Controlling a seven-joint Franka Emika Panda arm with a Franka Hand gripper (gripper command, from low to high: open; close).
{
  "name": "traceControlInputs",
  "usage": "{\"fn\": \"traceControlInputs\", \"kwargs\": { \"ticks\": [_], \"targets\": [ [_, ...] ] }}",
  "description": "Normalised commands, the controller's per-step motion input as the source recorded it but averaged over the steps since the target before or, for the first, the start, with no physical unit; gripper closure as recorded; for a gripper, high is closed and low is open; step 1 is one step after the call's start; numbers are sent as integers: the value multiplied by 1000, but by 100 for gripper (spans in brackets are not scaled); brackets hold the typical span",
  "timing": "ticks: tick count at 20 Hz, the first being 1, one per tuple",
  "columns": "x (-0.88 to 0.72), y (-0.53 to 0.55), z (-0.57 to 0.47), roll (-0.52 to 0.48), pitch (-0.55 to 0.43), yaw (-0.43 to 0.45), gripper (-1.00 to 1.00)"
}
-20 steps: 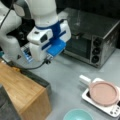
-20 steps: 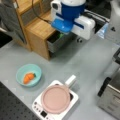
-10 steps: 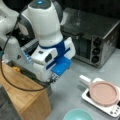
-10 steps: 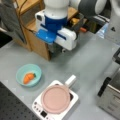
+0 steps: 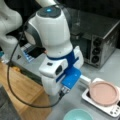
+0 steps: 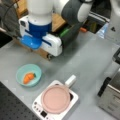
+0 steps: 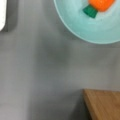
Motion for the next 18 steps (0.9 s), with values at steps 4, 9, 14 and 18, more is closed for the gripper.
{"fn": "traceControlInputs", "kwargs": {
  "ticks": [4, 9, 14, 18],
  "targets": [
    [487, -294, 9, -43, 263, 175, -100],
    [392, -326, 11, -15, 273, 160, -100],
    [339, -246, -27, 7, 250, 101, -100],
    [371, -133, -123, 0, 210, 13, -100]
  ]
}}
